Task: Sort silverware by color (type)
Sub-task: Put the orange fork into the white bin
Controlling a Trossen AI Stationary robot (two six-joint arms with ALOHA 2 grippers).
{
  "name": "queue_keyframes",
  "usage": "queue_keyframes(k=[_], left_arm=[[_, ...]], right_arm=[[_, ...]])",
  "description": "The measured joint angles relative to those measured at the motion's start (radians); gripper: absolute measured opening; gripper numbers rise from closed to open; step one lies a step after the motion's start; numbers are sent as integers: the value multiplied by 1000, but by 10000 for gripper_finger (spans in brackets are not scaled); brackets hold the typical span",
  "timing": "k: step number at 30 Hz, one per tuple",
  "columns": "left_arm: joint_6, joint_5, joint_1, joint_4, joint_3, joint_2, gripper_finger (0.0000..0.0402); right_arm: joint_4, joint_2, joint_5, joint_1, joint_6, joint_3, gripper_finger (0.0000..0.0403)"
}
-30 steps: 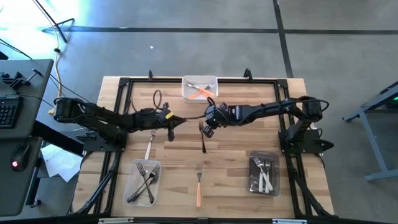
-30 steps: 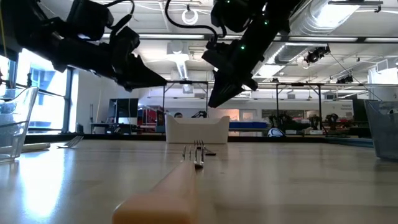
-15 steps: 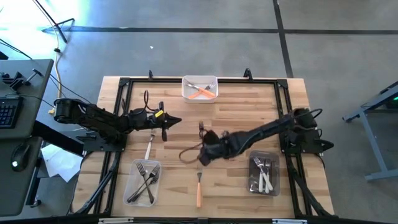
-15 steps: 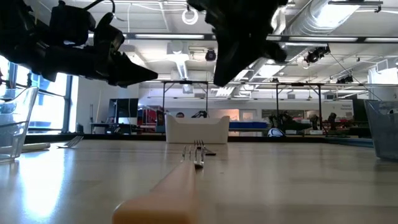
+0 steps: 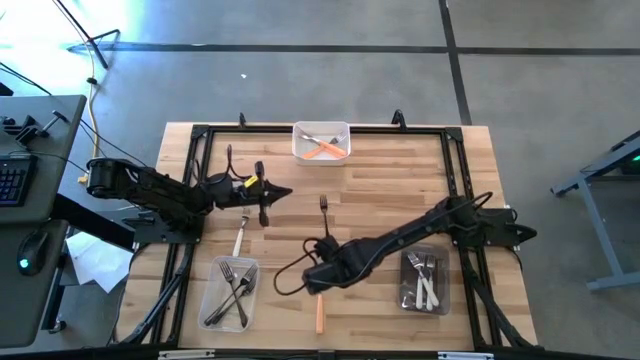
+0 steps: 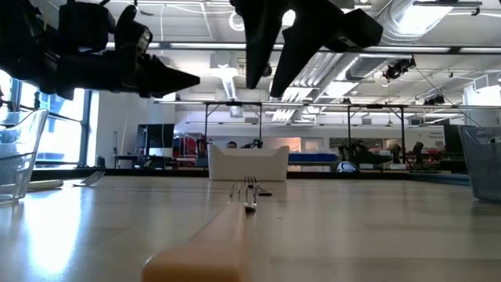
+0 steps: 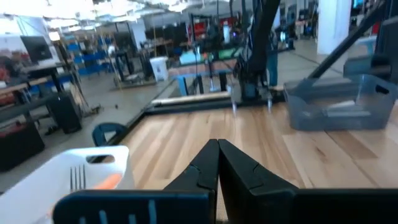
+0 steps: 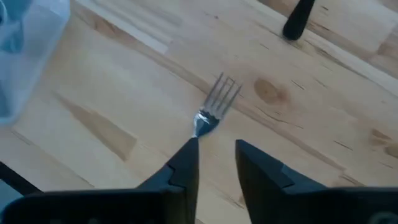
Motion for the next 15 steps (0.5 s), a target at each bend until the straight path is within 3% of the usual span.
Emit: queue_keyframes(k=[5,8,15], left_arm=[[-54,8,0,43,0,0,0],[-76,68,0,30,-2,0,0],[-49,88,0,89,-101,0,0]], right_arm=[[11,2,-34,-10,71,-1,122],[37,9,-56,-11,106,-1,135],[91,65,-59,15,222,-2,146]])
